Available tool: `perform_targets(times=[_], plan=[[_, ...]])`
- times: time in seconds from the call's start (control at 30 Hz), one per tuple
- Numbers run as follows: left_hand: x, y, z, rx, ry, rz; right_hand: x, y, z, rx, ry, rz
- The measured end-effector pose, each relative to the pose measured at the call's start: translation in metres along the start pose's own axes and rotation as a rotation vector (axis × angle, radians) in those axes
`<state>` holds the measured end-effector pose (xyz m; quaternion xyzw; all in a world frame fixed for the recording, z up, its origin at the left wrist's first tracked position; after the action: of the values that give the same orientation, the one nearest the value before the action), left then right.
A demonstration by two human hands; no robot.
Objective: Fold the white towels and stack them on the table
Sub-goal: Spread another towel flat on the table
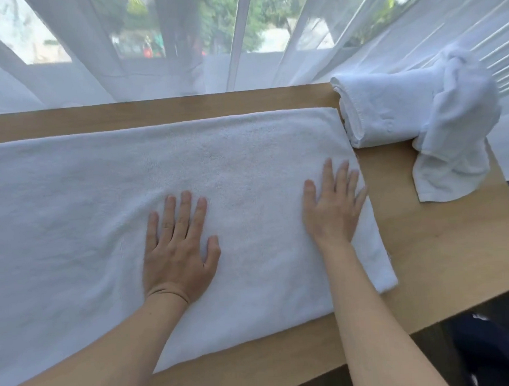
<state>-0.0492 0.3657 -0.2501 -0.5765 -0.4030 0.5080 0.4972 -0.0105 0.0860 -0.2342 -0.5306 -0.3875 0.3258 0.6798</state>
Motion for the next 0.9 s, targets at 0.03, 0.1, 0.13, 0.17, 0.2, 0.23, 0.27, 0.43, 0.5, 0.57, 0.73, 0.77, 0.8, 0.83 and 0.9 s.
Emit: perform_targets(times=[0.03,0.1,0.13,0.17,0.2,0.23,0.27,0.43,0.5,0.57,0.73,0.77,0.8,0.83,0.9], plan=[[0.000,-0.001,0.000,0.002,-0.003,0.001,0.018,0.007,0.025,-0.004,-0.087,-0.033],[0.000,-0.002,0.000,0.006,-0.009,0.009,0.049,0.027,0.082,0.039,-0.341,-0.033],[0.000,-0.002,0.000,0.009,-0.012,0.017,0.055,0.034,0.104,0.059,-0.440,0.015],[-0.001,-0.003,0.000,0.011,-0.012,0.020,0.051,0.036,0.111,0.064,-0.479,0.048],[-0.001,-0.003,0.000,0.012,-0.013,0.018,0.039,0.033,0.105,0.068,-0.463,0.044],[0.000,-0.003,0.000,0.013,-0.014,0.016,0.020,0.029,0.094,0.057,-0.392,0.048],[0.001,-0.003,0.001,0.017,-0.013,0.017,-0.002,0.023,0.083,0.049,-0.289,0.074],[0.000,-0.005,0.001,0.028,-0.015,0.032,-0.037,0.008,0.078,0.011,0.068,-0.010],[0.000,-0.006,0.002,0.024,-0.019,0.040,0.009,0.021,0.113,0.016,-0.200,-0.028],[-0.001,-0.006,0.003,0.021,-0.019,0.045,0.031,0.037,0.146,0.054,-0.476,0.053],[-0.001,-0.006,0.004,0.015,-0.010,0.045,-0.068,0.010,0.096,0.060,-0.118,0.069],[-0.001,-0.006,0.004,0.017,-0.011,0.045,-0.086,0.003,0.090,0.051,-0.024,0.061],[-0.001,-0.007,0.004,0.019,-0.010,0.043,-0.093,-0.002,0.089,0.041,0.035,0.058],[-0.001,-0.007,0.003,0.019,-0.009,0.044,-0.087,-0.002,0.093,0.024,0.051,0.050],[-0.001,-0.008,0.003,0.015,-0.013,0.054,-0.048,0.008,0.112,0.011,-0.069,-0.015]])
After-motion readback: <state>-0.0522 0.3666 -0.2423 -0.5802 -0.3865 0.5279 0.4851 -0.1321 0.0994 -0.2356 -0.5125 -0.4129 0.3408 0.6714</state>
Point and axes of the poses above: each hand's wrist, its own z-axis away from the middle knuckle, its own y-axis out of the palm, x = y × z, the point moved 4 cm from there along -z, towards the middle knuckle, and after that the axes turned 1 degree about -z, right-handed, at the moved point
